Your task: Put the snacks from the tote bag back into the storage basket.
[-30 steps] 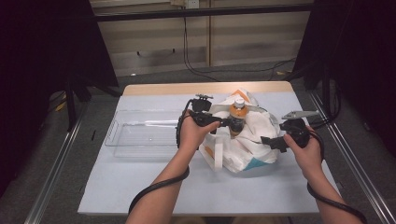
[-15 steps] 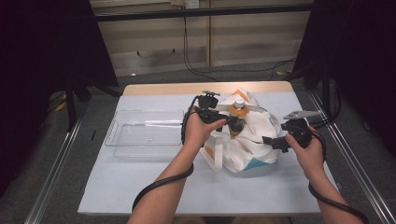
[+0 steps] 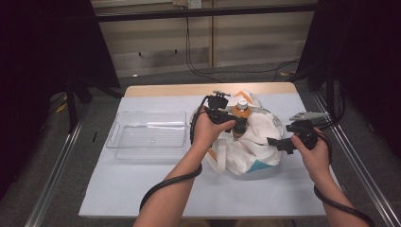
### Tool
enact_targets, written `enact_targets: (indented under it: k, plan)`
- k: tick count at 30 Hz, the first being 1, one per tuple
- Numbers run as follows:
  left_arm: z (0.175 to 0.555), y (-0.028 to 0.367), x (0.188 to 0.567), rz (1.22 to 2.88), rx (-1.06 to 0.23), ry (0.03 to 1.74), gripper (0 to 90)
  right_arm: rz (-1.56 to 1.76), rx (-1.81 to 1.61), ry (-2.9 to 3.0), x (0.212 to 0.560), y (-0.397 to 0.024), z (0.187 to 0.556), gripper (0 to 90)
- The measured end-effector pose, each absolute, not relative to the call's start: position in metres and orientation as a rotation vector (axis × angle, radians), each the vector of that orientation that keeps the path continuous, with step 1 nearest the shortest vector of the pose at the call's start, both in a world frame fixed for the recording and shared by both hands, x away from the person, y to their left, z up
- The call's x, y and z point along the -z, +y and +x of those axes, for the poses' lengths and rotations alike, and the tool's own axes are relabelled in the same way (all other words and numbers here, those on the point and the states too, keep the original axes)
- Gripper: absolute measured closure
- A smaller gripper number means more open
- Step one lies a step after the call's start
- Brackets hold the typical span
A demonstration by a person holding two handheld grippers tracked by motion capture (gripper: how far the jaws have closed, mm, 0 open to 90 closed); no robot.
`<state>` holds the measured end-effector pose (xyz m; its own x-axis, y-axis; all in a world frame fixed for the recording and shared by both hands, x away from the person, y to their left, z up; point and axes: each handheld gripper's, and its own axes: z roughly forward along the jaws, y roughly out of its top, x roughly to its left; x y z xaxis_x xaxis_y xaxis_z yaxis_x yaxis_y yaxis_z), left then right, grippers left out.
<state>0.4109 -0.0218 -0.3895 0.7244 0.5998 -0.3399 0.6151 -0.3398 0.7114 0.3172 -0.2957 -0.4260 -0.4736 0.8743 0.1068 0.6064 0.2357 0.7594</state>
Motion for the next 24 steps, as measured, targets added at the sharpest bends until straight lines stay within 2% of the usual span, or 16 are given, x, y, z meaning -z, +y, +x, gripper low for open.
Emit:
enact_targets:
  k: [24]
  plan:
    - [0.431, -0.043, 0.401, 2.084, -0.015, 0.918, 15.0, 1.387, -1.124, 2.157, 0.424, -0.302, 0.313, 2.1]
